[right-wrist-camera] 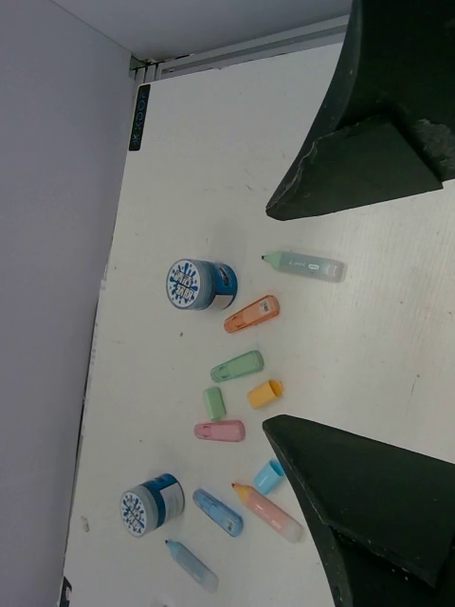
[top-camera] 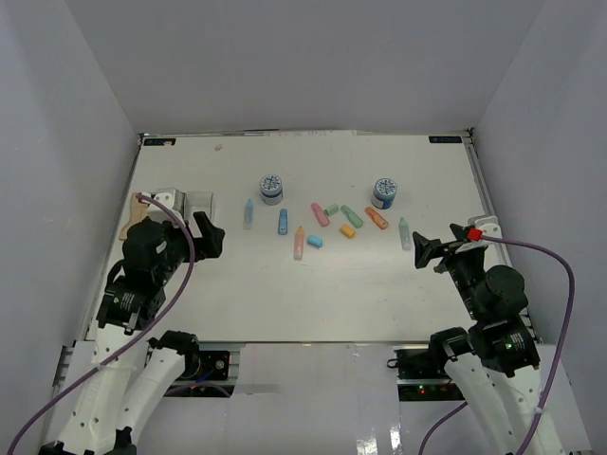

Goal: Sort the stationery into containers
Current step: Pick up the stationery from the center of the board.

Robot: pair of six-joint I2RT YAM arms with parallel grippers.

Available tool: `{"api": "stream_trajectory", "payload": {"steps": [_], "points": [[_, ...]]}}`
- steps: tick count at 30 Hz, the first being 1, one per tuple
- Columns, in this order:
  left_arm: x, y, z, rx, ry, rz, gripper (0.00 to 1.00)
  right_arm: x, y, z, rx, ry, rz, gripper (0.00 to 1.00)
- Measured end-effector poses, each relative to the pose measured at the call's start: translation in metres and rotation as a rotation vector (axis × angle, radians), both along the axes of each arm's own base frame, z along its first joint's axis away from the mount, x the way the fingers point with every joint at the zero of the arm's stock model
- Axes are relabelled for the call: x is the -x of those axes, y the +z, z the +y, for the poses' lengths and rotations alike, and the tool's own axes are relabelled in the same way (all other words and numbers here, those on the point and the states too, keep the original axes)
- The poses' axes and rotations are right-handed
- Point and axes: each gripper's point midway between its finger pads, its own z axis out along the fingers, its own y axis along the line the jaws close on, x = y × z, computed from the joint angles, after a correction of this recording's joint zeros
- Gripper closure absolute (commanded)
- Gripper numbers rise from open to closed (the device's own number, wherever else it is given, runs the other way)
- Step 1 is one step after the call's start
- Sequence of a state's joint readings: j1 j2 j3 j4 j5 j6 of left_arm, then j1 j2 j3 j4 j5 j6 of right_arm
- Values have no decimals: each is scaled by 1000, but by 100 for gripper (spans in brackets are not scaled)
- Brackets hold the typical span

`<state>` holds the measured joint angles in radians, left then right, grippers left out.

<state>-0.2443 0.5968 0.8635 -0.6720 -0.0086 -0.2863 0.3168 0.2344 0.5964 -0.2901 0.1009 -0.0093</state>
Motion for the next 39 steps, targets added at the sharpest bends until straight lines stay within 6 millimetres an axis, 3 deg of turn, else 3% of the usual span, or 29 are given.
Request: {"api": "stream_trajectory", "payload": {"steps": [6, 11, 17, 23, 28, 33, 39], "points": [[-9, -10, -11, 9, -41, 46, 2, -2, -4, 5, -8, 20, 26, 10], [-35, -27, -27, 15, -84, 148, 2, -11, -18, 15, -10, 52, 101, 10], [-92, -45, -54, 24, -135, 247, 2, -22, -42, 26, 2, 86, 212, 10], [-164, -44, -87, 20, -165, 176, 2, -28, -57, 35, 14, 117, 284, 10], [-227, -66, -105, -27, -143, 139, 2, -32, -58, 37, 6, 113, 311, 10], [-262, -104, -108, -96, -103, 152, 2, -30, -57, 40, 2, 133, 314, 10], [-280, -137, -109, -150, -84, 170, 2, -28, -55, 43, -2, 154, 305, 10]]}}
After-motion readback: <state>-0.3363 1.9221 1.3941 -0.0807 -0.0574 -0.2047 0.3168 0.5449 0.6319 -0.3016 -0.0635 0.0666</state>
